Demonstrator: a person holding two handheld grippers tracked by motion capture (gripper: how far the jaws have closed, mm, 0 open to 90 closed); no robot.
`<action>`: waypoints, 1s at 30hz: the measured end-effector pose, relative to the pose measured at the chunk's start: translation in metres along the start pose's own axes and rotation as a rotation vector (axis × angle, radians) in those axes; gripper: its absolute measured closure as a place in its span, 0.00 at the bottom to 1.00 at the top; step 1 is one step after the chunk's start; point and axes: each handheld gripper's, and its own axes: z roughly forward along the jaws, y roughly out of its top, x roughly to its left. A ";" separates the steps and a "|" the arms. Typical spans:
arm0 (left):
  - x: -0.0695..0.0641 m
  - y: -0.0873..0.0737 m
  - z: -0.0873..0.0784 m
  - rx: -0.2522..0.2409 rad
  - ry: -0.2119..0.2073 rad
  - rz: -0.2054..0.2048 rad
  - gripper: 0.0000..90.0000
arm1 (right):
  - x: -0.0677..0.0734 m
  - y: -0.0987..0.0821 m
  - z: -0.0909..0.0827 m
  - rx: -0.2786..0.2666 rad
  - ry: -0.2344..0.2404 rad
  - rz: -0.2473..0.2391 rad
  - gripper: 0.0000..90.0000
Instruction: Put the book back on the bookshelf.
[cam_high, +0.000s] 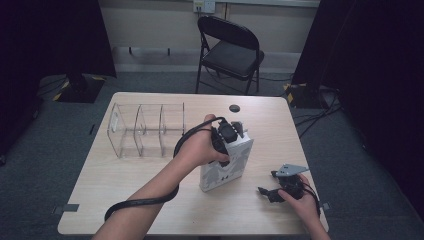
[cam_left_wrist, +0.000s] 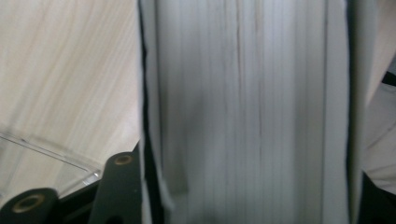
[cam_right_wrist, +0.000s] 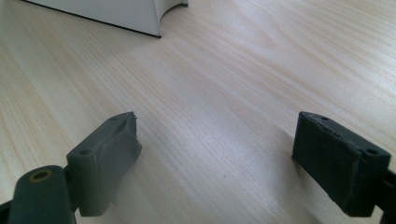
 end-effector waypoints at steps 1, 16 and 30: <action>-0.001 0.001 0.001 0.008 -0.003 -0.014 0.50 | 0.000 0.000 0.000 0.000 0.000 0.000 0.15; -0.002 0.006 -0.008 0.079 -0.008 -0.107 0.58 | 0.000 0.000 0.000 0.000 0.000 0.001 0.15; 0.005 -0.008 -0.026 0.073 0.010 -0.155 0.59 | 0.000 0.000 0.000 0.001 0.000 0.004 0.15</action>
